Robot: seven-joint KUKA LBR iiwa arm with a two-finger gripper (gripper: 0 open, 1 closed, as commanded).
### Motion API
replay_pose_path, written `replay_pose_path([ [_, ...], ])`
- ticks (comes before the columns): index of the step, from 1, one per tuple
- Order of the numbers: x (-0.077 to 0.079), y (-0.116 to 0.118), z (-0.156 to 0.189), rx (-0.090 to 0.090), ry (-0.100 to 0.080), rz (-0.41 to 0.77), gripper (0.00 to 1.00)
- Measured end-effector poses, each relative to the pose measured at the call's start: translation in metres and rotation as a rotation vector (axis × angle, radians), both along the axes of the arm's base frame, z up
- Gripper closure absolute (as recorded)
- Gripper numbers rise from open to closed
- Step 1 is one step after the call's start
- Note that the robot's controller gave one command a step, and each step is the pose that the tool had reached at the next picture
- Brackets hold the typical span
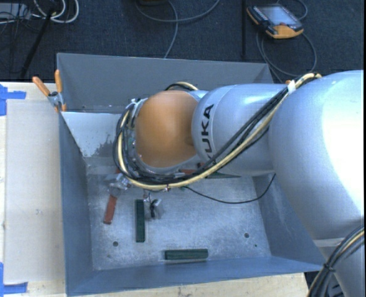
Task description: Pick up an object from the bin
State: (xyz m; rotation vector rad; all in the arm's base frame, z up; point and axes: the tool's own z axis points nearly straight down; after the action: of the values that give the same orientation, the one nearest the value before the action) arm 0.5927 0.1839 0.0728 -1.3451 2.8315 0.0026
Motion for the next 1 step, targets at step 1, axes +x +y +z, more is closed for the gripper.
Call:
replay_pose_path([
  [1,-0.0287,-0.025,-0.0034,-0.005,0.009,-0.003,0.0],
])
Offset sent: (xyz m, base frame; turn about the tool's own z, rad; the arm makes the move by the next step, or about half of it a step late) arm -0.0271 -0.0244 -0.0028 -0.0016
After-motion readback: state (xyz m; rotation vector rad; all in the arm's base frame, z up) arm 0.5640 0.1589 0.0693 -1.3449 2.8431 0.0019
